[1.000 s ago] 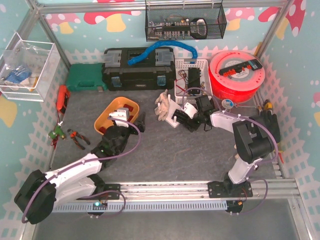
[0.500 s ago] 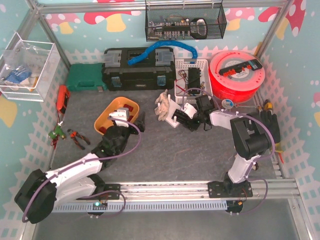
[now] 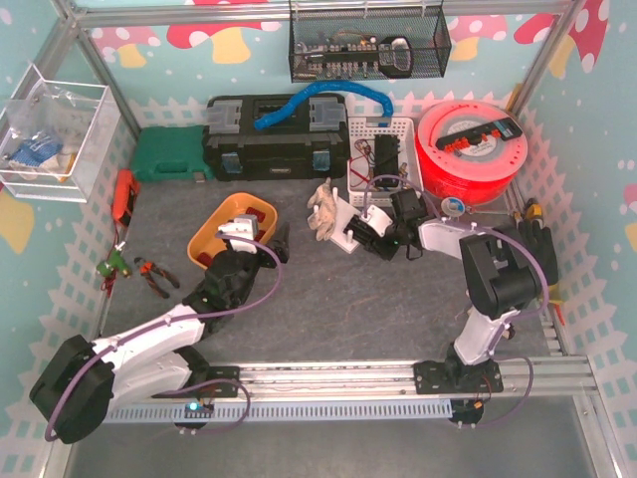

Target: Install the large spring

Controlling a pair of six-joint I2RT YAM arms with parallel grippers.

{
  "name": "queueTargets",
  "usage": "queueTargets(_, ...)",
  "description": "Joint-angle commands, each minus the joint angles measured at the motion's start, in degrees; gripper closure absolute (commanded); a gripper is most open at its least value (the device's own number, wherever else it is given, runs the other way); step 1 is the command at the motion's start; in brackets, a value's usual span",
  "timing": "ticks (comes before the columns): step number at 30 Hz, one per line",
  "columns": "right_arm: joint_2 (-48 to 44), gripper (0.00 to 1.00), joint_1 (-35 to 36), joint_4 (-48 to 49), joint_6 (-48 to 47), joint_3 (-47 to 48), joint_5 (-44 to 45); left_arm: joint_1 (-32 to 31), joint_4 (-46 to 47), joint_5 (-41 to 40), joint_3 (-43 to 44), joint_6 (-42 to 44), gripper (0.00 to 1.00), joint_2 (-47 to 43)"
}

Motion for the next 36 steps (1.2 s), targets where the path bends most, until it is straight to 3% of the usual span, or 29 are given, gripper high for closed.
queueTargets(1, -4.52, 0.44, -0.18, -0.17, 0.60, 0.36, -2.28, -0.24, 1.30, -0.73, -0.43, 1.07, 0.01, 0.20)
queueTargets(11, -17.72, 0.55, 1.25, 4.91, 11.92, -6.18, -1.39, -0.23, 1.23, -1.07, -0.68, 0.98, 0.01, -0.05)
queueTargets(17, -26.90, 0.56, 1.25, 9.09, 32.51, -12.22, 9.89, -0.20, 1.60, -1.00, -0.83, 0.72, 0.01, 0.05)
queueTargets(24, -33.61, 0.56, 1.16, 2.14, 56.50, -18.65, 19.84, -0.27, 1.49, -0.83, -0.66, 0.72, 0.01, 0.15)
queueTargets(30, -33.72, 0.56, 0.09, -7.07, 71.38, -19.21, 34.13, -0.26, 1.50, -0.67, -0.69, 0.63, 0.01, 0.10)
queueTargets(36, -29.02, 0.57, -6.47, -8.89, 78.40, -19.15, 32.34, -0.28, 1.45, -0.74, -0.73, 0.65, 0.01, 0.22)
